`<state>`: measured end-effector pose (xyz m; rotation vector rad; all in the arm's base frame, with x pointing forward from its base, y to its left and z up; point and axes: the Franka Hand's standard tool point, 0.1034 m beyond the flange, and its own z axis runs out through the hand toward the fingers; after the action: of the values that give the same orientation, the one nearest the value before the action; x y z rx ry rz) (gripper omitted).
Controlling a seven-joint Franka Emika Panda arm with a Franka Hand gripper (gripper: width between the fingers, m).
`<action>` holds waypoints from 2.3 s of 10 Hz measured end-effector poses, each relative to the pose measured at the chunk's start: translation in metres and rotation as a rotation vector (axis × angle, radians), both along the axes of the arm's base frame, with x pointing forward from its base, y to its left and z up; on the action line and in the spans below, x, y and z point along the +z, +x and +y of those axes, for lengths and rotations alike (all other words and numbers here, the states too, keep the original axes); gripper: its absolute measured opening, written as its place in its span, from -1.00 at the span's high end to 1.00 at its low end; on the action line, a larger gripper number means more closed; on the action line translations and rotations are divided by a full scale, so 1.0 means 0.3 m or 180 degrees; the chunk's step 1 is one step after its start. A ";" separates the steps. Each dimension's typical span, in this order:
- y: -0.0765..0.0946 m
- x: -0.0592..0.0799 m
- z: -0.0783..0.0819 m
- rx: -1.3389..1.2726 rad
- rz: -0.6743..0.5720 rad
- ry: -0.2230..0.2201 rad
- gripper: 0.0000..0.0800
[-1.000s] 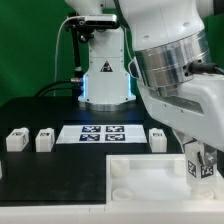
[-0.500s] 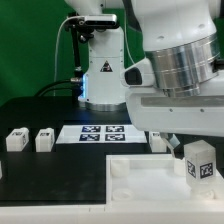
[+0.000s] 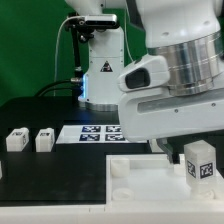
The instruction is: Assemble one leg
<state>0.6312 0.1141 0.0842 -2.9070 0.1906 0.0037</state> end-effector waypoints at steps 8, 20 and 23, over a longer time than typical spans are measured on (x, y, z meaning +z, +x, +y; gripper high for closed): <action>0.010 -0.004 -0.015 -0.2290 0.0494 0.0145 0.20; -0.025 -0.020 0.013 -0.2307 0.0732 0.0143 -0.61; -0.015 -0.028 -0.028 -0.1052 0.0397 0.0114 -0.62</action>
Offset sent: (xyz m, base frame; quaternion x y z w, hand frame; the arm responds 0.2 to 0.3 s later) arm 0.0000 0.0000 0.0000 0.0000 0.0000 0.2667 0.9638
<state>0.6267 0.1057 0.0758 -2.8043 0.6816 0.1318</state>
